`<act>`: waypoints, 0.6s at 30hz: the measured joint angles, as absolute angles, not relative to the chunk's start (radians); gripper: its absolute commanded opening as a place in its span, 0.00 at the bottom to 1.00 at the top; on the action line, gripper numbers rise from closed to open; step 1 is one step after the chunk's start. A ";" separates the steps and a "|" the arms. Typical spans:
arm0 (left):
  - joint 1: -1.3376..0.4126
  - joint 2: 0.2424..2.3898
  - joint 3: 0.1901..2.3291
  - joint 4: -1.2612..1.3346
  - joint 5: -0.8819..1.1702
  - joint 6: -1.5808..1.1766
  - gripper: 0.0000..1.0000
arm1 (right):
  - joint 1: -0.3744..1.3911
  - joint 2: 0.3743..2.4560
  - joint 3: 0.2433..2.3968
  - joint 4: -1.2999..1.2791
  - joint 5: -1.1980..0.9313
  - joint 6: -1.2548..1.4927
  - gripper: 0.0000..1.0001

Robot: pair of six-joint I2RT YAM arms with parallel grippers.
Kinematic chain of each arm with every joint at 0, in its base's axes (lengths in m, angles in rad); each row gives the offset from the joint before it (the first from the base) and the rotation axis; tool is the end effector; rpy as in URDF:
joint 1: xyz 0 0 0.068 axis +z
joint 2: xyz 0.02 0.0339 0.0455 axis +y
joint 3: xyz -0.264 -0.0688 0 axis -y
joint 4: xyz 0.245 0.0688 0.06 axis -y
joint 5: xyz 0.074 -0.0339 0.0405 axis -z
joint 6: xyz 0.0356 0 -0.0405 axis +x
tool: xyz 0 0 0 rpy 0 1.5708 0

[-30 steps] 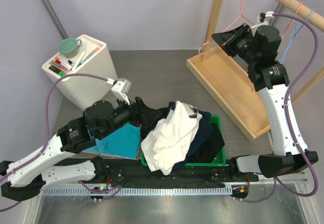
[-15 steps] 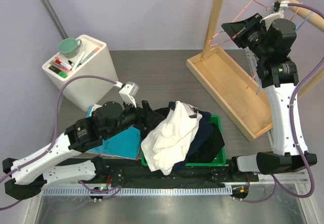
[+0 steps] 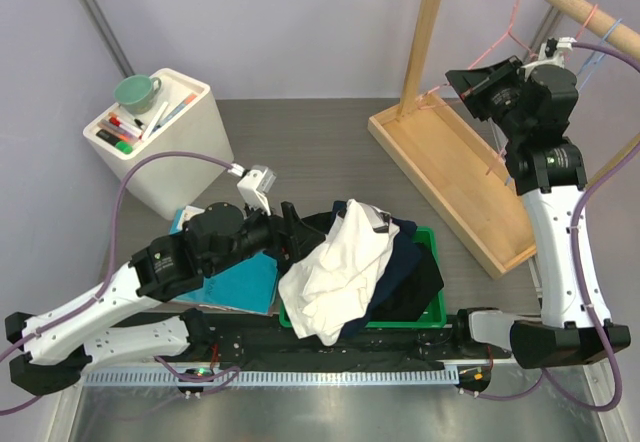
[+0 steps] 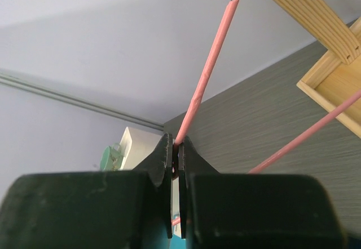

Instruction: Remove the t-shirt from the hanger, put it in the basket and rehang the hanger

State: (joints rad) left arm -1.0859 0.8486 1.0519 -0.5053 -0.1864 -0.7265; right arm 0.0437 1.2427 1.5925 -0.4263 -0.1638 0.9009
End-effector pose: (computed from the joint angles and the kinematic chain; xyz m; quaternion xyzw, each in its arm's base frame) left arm 0.0885 -0.1539 0.3874 0.0891 0.7989 -0.4183 0.4230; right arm 0.2528 0.0169 0.4954 0.2533 0.6881 0.3616 0.5758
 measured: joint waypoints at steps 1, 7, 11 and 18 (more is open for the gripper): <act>-1.086 0.846 1.047 -0.505 -0.186 -0.727 0.73 | 0.044 1.227 1.579 -0.427 -0.157 0.902 0.01; -1.086 0.839 1.033 -0.504 -0.182 -0.727 0.73 | 0.044 1.145 1.533 -0.446 -0.125 0.915 0.14; -1.086 0.830 1.022 -0.501 -0.180 -0.730 0.73 | 0.044 1.128 1.520 -0.459 -0.125 0.914 0.27; -1.086 0.794 1.010 -0.499 -0.179 -0.734 0.73 | 0.043 1.120 1.520 -0.557 -0.149 0.848 0.60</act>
